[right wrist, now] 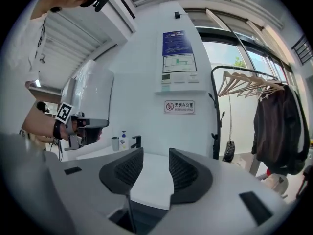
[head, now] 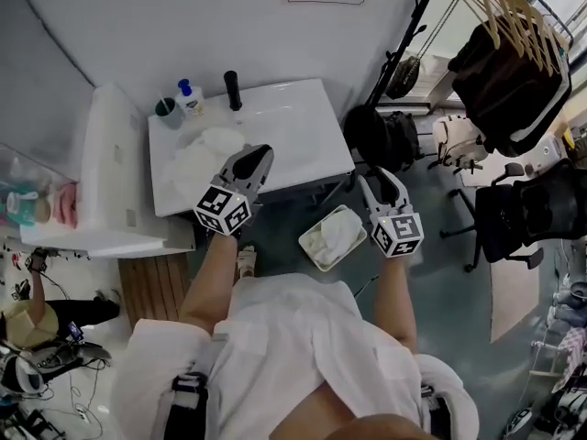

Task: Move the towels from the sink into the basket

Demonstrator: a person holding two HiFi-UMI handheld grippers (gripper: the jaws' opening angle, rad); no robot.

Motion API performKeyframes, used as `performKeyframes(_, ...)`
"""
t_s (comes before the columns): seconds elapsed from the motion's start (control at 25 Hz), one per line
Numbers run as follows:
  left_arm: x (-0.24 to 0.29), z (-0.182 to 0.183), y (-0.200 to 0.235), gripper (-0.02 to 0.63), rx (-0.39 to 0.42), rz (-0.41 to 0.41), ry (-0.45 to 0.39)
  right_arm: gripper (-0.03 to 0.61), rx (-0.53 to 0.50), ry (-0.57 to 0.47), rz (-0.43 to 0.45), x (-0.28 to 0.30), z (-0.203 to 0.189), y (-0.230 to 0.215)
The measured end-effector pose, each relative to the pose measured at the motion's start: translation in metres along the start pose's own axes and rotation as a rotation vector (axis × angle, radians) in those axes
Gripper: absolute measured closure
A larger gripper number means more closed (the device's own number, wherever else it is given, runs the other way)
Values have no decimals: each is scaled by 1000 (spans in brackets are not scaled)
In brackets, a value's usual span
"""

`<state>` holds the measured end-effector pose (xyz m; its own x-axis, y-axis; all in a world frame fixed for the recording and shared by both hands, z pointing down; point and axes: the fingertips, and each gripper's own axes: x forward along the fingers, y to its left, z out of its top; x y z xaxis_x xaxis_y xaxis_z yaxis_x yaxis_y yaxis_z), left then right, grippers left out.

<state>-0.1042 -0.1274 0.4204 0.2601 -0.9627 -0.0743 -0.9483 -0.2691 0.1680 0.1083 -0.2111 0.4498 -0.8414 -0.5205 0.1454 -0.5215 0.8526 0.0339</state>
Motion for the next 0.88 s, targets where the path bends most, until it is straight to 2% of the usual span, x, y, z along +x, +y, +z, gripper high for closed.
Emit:
performKeyframes(0.2, -32, 8, 48, 588, 15, 55, 12, 365, -20, 35, 125, 55, 0, 47)
performKeyframes(0.52, -90, 20, 142, 588, 7, 194, 0, 333, -32, 116, 307, 149, -11, 128)
performKeyframes(0.88, -135, 26, 224, 588, 3, 256, 2, 298, -97, 242, 489, 248, -42, 226)
